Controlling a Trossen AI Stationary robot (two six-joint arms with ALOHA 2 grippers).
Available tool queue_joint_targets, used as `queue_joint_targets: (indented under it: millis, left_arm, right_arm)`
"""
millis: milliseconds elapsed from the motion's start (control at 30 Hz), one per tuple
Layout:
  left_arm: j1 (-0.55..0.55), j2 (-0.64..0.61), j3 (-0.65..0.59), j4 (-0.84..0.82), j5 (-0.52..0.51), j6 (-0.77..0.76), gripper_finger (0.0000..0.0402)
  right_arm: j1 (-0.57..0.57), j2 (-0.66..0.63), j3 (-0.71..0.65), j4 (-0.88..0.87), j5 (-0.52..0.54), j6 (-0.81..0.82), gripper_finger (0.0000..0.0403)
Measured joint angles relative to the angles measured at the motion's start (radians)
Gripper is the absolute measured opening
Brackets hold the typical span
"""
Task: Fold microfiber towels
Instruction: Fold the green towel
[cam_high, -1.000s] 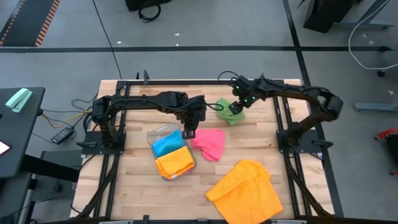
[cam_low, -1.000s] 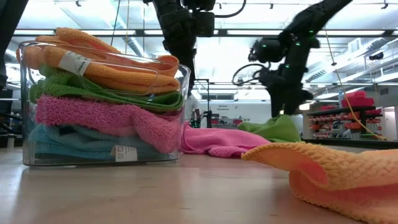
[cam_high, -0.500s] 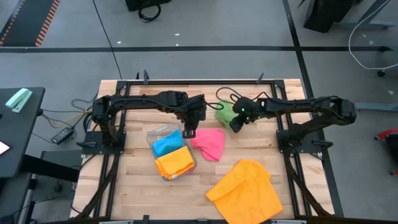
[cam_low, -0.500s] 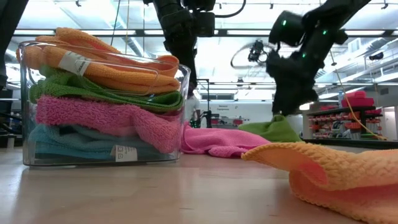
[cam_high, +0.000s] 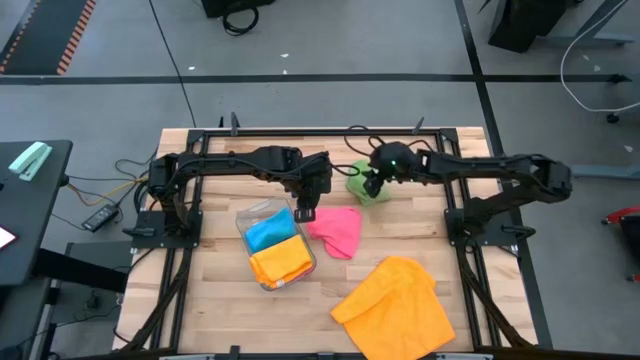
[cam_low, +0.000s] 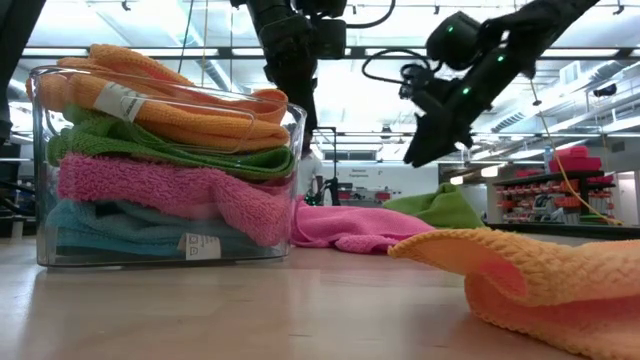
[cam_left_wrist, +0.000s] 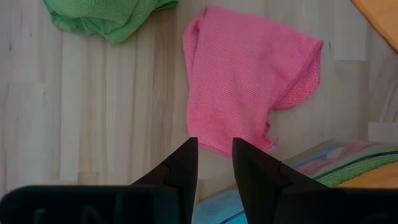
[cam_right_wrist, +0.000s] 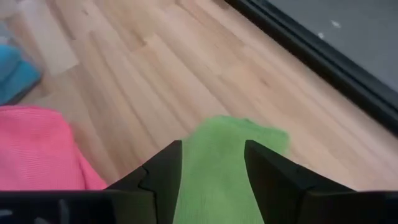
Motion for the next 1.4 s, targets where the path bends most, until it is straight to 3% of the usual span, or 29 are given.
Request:
queue_joint_targets:
  millis: [267,467,733,1000,1100,1267,1400]
  left_arm:
    - [0.003,-0.023,-0.001,-0.046,0.000,-0.029,0.0106]
    - [0.010,-0.069,0.000,-0.040,-0.001,-0.022,0.0094]
    - [0.023,-0.077,0.000,-0.046,-0.001,-0.038,0.0081]
    - [0.022,-0.077,0.000,-0.052,-0.001,-0.041,0.0081]
    - [0.023,-0.077,0.000,-0.052,-0.001,-0.039,0.0077]
    - [0.023,-0.077,0.000,-0.063,-0.001,-0.047,0.0073]
    - [0.023,-0.077,0.000,-0.060,-0.001,-0.047,0.0075]
  right_arm:
    - [-0.073,0.141,0.003,0.048,-0.178,-0.058,0.0221]
    - [-0.053,0.238,0.092,0.045,-0.200,-0.175,0.0233]
    - [-0.089,0.403,0.308,-0.171,0.000,-0.219,0.0218]
    - [-0.141,0.393,0.434,-0.222,-0.030,-0.289,0.0192]
    - [-0.189,0.404,0.413,-0.262,-0.097,-0.282,0.0180]
    - [-0.191,0.391,0.382,-0.379,-0.121,-0.238,0.0159]
    - [-0.157,0.392,0.347,-0.288,-0.176,-0.209,0.0142]
